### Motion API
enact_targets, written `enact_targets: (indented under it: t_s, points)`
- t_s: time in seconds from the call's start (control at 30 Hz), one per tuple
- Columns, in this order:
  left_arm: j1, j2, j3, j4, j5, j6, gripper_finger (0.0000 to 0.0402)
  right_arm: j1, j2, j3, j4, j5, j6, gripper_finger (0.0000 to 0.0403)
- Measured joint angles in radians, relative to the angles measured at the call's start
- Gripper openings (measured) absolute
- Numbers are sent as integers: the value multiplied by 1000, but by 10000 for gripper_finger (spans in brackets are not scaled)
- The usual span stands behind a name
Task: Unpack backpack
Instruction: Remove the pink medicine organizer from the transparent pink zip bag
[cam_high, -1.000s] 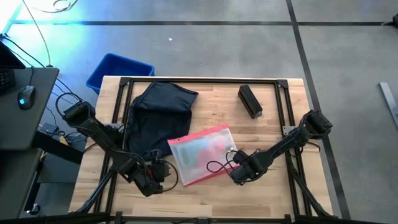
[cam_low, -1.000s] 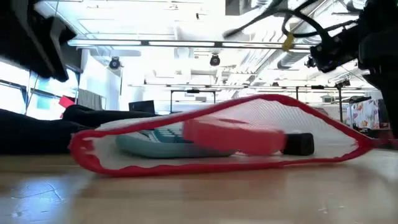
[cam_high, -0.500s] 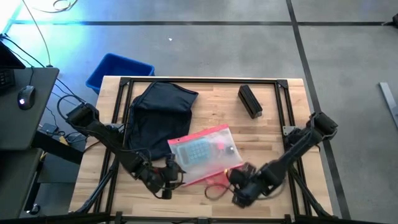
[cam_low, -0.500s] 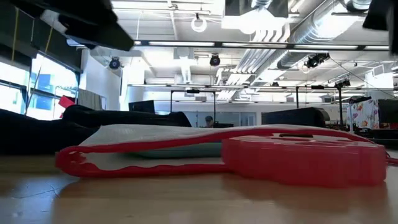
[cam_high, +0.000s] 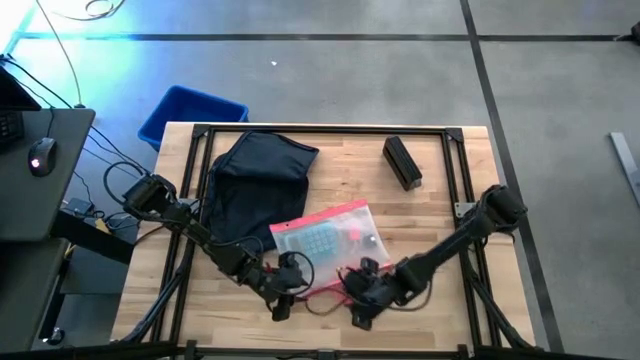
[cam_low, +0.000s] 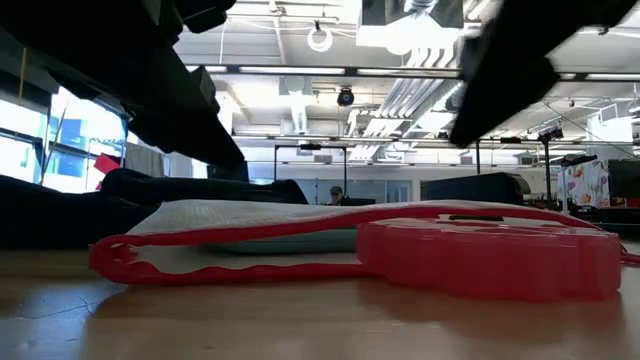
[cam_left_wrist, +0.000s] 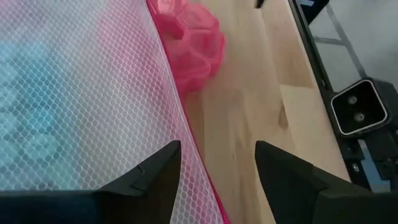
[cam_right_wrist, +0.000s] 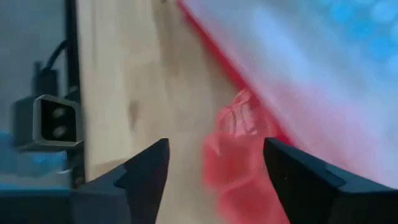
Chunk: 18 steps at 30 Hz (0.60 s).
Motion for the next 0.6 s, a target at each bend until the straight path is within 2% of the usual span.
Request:
enact_targets:
  t_s: [0.2,0.6]
  points:
    - [-2,-2,0,-7,-5,-51,186,-42,33,0,-6,-98,-89,300]
    - [3,-2,1,-18,-36,-70,186,-46,169,4,-11,-70,-45,286]
